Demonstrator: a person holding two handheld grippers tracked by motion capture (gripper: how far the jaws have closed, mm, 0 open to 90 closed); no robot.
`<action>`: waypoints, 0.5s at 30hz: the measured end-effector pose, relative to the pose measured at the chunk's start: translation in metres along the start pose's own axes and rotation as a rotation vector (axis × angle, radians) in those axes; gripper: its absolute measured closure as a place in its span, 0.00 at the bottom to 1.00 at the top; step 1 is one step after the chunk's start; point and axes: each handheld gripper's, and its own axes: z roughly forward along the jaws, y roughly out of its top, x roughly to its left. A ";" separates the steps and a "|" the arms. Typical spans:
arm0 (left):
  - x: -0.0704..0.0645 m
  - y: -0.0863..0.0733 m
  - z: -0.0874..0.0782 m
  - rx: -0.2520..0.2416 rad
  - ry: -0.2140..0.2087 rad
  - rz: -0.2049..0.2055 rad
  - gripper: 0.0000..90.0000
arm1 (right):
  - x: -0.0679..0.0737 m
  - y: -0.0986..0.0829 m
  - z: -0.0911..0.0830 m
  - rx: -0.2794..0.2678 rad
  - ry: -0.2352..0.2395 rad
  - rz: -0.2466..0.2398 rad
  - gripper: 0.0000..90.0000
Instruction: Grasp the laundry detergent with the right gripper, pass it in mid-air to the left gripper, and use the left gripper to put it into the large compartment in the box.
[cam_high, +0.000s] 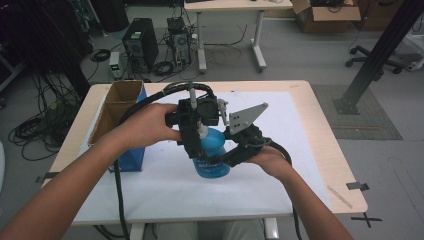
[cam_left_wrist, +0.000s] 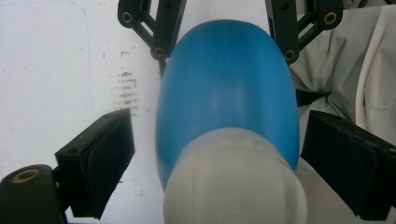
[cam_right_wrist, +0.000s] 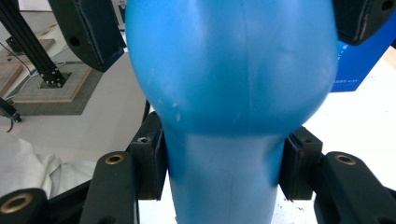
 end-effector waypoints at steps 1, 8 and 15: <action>0.000 0.000 0.000 0.001 -0.001 0.000 0.13 | 0.000 0.000 0.000 0.000 0.000 0.001 0.49; 0.001 -0.001 0.001 0.003 -0.006 0.002 0.16 | 0.000 0.000 0.001 0.001 0.001 0.003 0.49; 0.001 0.000 0.001 0.006 -0.014 0.009 0.21 | 0.000 -0.001 0.001 0.002 -0.002 0.003 0.49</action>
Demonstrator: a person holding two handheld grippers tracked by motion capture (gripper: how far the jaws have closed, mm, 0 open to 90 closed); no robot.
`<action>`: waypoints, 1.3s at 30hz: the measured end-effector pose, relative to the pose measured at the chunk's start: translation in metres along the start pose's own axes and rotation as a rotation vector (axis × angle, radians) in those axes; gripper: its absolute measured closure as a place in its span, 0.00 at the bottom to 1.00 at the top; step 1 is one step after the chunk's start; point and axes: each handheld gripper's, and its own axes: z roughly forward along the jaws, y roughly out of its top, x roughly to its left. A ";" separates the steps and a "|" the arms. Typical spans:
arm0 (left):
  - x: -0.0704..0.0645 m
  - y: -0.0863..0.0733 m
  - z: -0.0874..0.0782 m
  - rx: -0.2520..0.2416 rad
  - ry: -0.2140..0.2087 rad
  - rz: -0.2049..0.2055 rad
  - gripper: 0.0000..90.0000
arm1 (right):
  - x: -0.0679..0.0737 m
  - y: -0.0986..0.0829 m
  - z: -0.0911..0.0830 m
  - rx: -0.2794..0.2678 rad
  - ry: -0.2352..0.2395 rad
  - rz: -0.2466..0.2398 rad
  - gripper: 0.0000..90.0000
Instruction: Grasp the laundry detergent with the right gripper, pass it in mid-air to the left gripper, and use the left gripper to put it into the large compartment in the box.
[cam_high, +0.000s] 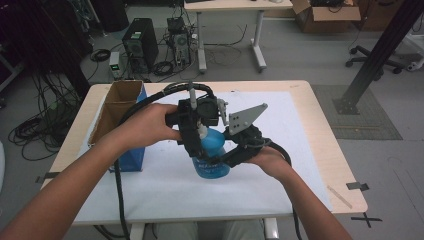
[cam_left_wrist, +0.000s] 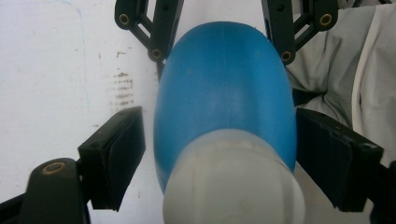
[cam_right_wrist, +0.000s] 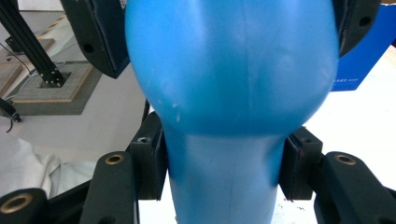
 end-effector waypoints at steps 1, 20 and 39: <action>0.000 0.000 0.000 0.000 -0.001 0.001 0.22 | 0.000 0.000 0.000 0.000 0.000 0.001 0.49; 0.000 0.002 0.001 0.010 -0.010 0.003 0.39 | 0.002 0.000 0.000 -0.001 -0.005 -0.006 0.49; -0.007 0.009 -0.003 0.028 0.026 0.027 0.42 | 0.007 0.001 -0.005 0.003 -0.027 -0.027 0.49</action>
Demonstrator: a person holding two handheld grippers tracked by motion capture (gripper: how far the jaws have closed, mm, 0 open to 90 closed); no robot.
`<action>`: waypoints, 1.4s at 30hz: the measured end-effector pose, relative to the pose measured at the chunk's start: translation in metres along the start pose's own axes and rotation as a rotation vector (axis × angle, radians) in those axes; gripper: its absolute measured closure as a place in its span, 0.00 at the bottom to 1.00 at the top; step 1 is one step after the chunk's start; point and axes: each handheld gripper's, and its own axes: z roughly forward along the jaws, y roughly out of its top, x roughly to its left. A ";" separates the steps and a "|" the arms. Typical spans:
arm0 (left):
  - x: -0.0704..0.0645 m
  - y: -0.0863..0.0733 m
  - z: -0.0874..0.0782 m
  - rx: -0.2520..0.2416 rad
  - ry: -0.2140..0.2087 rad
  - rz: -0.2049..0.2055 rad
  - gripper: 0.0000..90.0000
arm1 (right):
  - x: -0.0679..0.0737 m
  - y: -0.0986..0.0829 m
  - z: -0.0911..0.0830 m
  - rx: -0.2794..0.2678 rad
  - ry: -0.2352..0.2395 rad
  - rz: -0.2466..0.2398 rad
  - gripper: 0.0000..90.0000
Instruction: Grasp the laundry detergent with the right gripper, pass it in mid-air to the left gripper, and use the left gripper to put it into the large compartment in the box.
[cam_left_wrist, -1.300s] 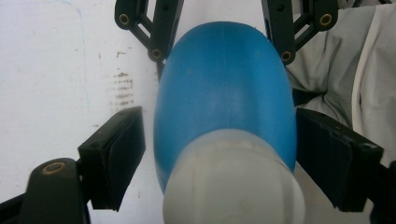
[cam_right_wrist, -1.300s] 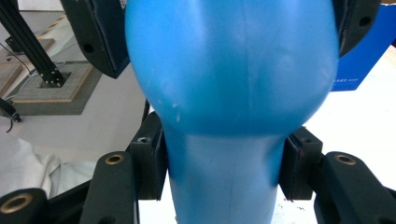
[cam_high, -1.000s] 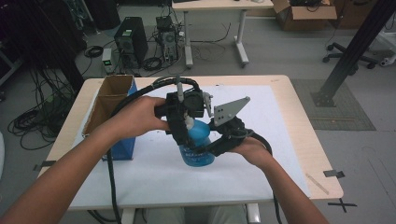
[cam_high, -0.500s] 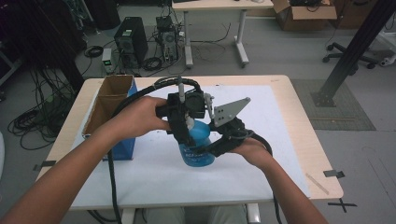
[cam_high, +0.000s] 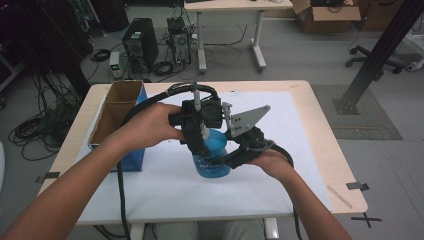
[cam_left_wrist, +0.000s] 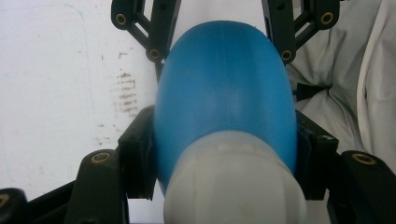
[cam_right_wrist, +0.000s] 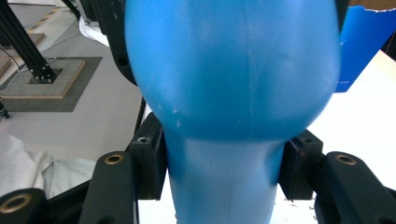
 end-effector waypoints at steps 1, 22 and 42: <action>0.000 0.001 -0.001 0.000 0.000 -0.001 0.42 | 0.000 0.000 -0.001 -0.002 -0.001 0.001 0.49; 0.016 -0.015 -0.026 0.060 0.091 -0.142 0.42 | -0.003 -0.032 -0.071 0.116 -0.182 0.172 0.05; 0.051 -0.037 -0.085 0.068 0.235 -0.463 0.42 | 0.007 -0.049 -0.132 0.271 -0.303 0.229 0.03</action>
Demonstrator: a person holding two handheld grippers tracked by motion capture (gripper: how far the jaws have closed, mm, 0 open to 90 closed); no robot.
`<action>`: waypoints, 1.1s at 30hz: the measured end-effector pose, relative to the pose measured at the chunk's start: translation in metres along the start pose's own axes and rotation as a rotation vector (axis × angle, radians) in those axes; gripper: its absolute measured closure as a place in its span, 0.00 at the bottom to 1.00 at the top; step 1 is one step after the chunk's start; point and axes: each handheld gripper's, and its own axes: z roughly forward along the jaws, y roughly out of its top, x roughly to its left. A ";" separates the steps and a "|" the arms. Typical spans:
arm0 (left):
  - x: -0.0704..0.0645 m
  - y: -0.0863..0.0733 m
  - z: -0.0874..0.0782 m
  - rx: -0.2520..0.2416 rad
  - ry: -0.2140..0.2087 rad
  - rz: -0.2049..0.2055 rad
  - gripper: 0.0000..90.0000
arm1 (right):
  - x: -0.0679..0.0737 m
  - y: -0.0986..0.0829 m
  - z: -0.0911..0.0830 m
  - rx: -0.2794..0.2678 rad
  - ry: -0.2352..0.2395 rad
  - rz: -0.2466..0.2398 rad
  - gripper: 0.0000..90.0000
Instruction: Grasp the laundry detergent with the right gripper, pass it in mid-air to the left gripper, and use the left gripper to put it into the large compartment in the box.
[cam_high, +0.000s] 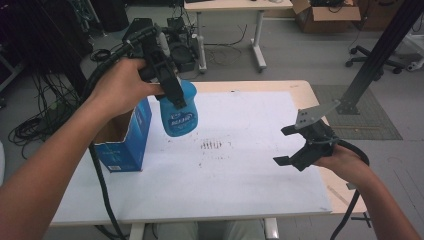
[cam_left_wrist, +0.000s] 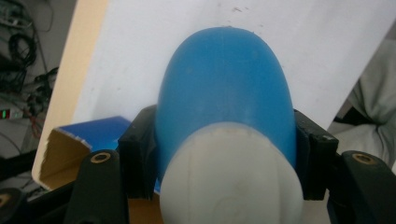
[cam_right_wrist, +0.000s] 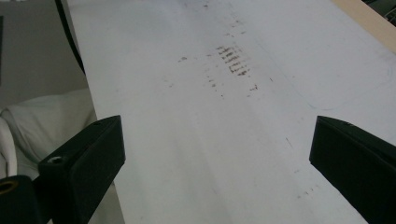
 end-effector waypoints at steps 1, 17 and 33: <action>0.004 -0.001 -0.003 -0.004 0.005 -0.025 0.42 | -0.001 -0.001 -0.002 0.005 -0.005 0.001 0.03; 0.046 -0.023 -0.034 0.010 0.130 -0.329 0.42 | -0.013 -0.008 -0.012 0.103 -0.084 0.013 0.04; 0.070 -0.045 -0.047 0.028 0.193 -0.555 0.43 | -0.018 -0.013 -0.016 0.115 -0.093 0.012 0.05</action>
